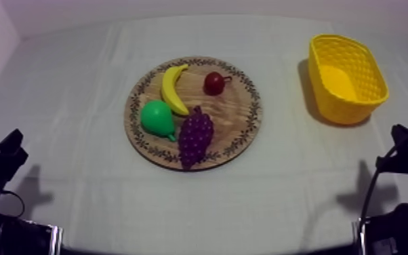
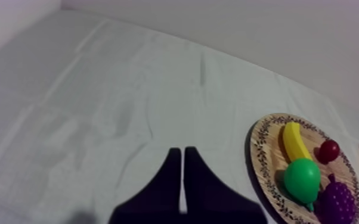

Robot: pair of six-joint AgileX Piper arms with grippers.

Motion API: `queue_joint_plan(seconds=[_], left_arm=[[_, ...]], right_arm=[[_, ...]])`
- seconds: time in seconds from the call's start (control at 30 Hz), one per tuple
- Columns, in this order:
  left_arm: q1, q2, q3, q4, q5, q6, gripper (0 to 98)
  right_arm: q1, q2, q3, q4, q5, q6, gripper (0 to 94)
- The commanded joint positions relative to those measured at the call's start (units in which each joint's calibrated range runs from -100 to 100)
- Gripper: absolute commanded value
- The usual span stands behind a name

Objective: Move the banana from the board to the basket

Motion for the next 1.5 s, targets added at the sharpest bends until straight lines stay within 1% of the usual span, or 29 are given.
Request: queue_joint_plan(seconds=[0.0,0.53,0.63,0.73,0.8,0.9,0.97,1.13,1.3,1.47], left_arm=[[0.0,-0.03,0.03,-0.02,0.0,0.01,0.1],[0.0,-0.03,0.03,-0.02,0.0,-0.01,0.1],[0.0,-0.03,0.03,-0.02,0.0,-0.01,0.1],[0.0,-0.03,0.03,-0.02,0.0,-0.01,0.1],[0.0,-0.03,0.03,-0.02,0.0,-0.01,0.1],[0.0,-0.03,0.03,-0.02,0.0,0.02,0.1],[0.0,-0.03,0.03,-0.02,0.0,0.0,0.1],[0.0,-0.03,0.03,-0.02,0.0,0.0,0.1],[0.0,-0.03,0.03,-0.02,0.0,-0.01,0.1],[0.0,-0.03,0.03,-0.02,0.0,-0.01,0.1]], right_arm=[[-0.01,-0.02,0.02,-0.02,-0.1,0.12,0.3],[-0.04,-0.02,0.02,-0.02,-0.27,-0.02,0.3],[-0.14,-0.02,0.02,-0.08,-1.37,-1.45,0.3],[-1.21,1.67,-0.61,0.7,-1.81,-2.89,0.3],[-1.9,5.09,-3.53,1.12,-2.47,-3.55,0.3],[-2.38,14.43,-12.42,1.44,-3.23,-4.35,0.3],[-2.22,21.9,-20.77,1.18,-2.39,-4.72,0.3],[-2.56,40.03,-44.42,0.97,4.7,-6.8,0.3],[-6.17,54.84,-64.51,4.03,12.84,-13.06,0.3],[-12.77,67.81,-79.98,8.9,20.93,-20.33,0.3]])
